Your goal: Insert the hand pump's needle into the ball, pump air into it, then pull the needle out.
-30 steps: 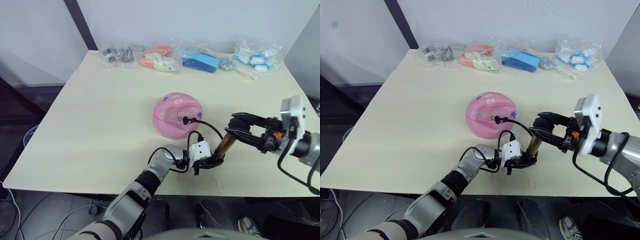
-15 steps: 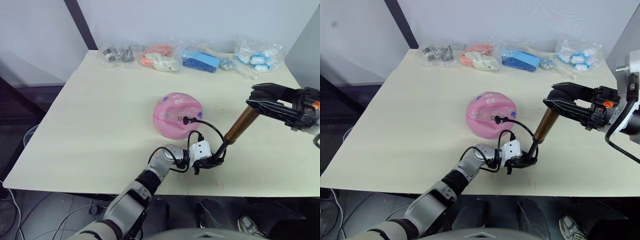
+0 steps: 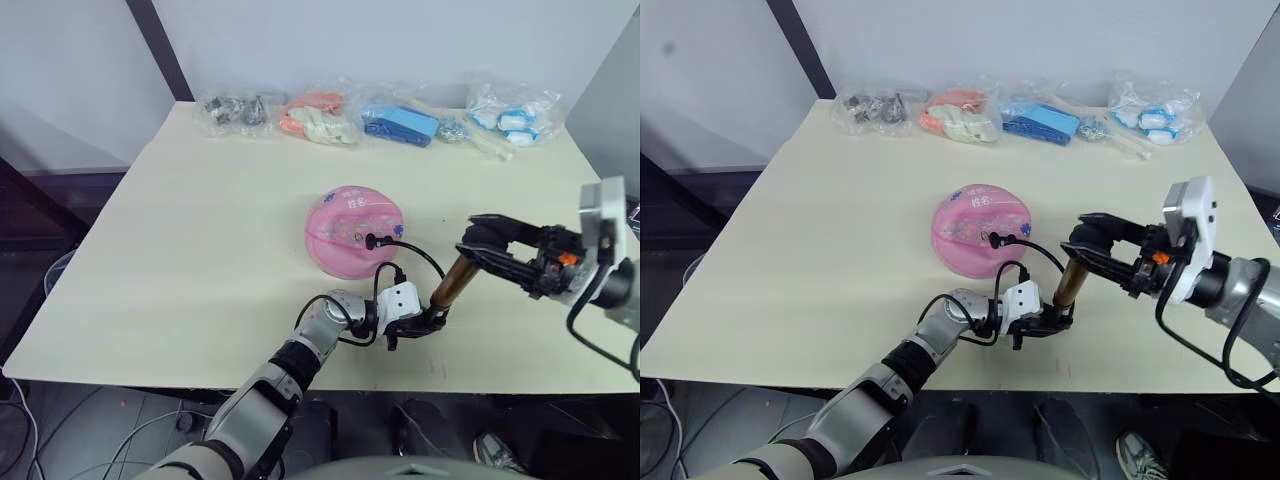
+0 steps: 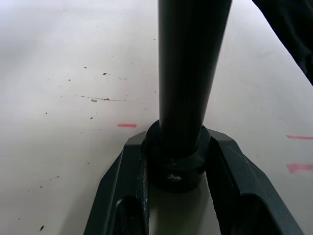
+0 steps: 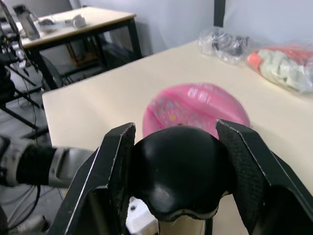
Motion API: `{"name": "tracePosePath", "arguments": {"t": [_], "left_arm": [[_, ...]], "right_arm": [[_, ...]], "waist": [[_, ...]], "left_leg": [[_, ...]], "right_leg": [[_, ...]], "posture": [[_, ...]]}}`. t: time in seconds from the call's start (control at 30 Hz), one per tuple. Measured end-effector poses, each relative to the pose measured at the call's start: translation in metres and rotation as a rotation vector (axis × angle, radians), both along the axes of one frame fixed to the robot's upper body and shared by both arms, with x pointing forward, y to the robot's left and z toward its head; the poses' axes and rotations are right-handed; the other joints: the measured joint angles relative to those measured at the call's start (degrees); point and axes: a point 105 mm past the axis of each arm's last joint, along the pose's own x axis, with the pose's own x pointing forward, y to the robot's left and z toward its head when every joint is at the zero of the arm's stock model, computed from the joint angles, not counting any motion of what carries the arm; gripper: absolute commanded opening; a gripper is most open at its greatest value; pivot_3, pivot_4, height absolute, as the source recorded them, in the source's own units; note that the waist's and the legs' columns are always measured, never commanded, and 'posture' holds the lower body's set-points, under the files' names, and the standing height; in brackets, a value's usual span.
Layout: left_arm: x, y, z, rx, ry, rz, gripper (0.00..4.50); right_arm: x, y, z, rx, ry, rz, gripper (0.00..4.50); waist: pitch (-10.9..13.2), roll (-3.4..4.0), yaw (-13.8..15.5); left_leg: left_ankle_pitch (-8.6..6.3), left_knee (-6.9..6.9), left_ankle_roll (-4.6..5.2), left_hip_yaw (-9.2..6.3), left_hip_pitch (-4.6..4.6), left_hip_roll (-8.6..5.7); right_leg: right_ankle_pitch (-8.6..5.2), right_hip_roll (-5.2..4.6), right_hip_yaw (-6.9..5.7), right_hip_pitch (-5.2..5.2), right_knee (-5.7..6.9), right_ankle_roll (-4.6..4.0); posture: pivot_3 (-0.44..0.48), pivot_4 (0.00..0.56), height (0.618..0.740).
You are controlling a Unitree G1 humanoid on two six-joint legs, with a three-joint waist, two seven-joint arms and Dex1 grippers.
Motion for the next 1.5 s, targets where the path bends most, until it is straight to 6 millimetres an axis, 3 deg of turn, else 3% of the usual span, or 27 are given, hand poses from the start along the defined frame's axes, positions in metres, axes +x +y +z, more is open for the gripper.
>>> {"name": "tracePosePath", "arguments": {"t": [0.3, 0.63, 0.9, 1.07, 1.27, 1.5], "left_arm": [[0.0, 0.001, 0.0, 0.002, 0.0, 0.002, 1.1], [-0.001, 0.001, 0.0, -0.002, -0.004, 0.003, 1.1], [-0.001, -0.001, 0.002, -0.007, -0.007, -0.002, 1.1], [-0.001, -0.001, 0.002, -0.008, -0.007, -0.002, 1.1], [-0.001, -0.002, 0.002, -0.009, -0.007, -0.003, 1.1], [-0.001, -0.002, 0.002, -0.01, -0.007, -0.004, 1.1]], "right_arm": [[0.005, 0.012, -0.047, -0.038, 0.007, -0.035, 2.3], [0.005, 0.008, -0.036, -0.053, 0.02, -0.037, 2.3], [0.002, -0.005, 0.011, -0.033, 0.03, 0.012, 2.3], [0.001, -0.011, 0.055, 0.014, -0.015, 0.022, 2.3], [0.001, -0.019, 0.078, 0.033, -0.03, 0.013, 2.3], [0.004, -0.022, 0.085, 0.047, -0.017, -0.001, 2.3]], "waist": [[-0.08, -0.04, -0.06], [-0.04, 0.02, -0.05], [0.2, 0.25, 0.07], [0.28, 0.24, 0.1], [0.3, 0.24, 0.08], [0.32, 0.23, 0.06]], "left_leg": [[0.0, -0.01, 0.0, 0.0, 0.03, 0.0], [0.0, -0.02, 0.0, -0.03, -0.02, 0.0], [0.0, -0.02, 0.0, -0.05, -0.11, -0.02], [0.0, -0.02, 0.0, -0.05, -0.12, -0.01], [0.0, -0.02, 0.0, -0.03, -0.13, 0.01], [0.0, -0.02, 0.0, -0.01, -0.14, 0.04]], "right_leg": [[-0.01, 0.01, 0.01, 0.02, 0.0, 0.01], [0.0, 0.0, 0.0, -0.02, -0.01, -0.01], [0.01, -0.03, -0.03, -0.05, -0.02, -0.03], [0.01, -0.03, -0.05, -0.05, -0.02, -0.03], [0.01, -0.05, -0.03, -0.06, -0.01, -0.03], [0.01, -0.05, 0.0, -0.07, -0.02, -0.03]], "posture": [[0.0, 0.15, 0.74], [0.0, 0.15, 0.74], [0.0, 0.15, 0.74], [0.0, 0.15, 0.74], [0.0, 0.15, 0.74], [0.0, 0.15, 0.74]]}}
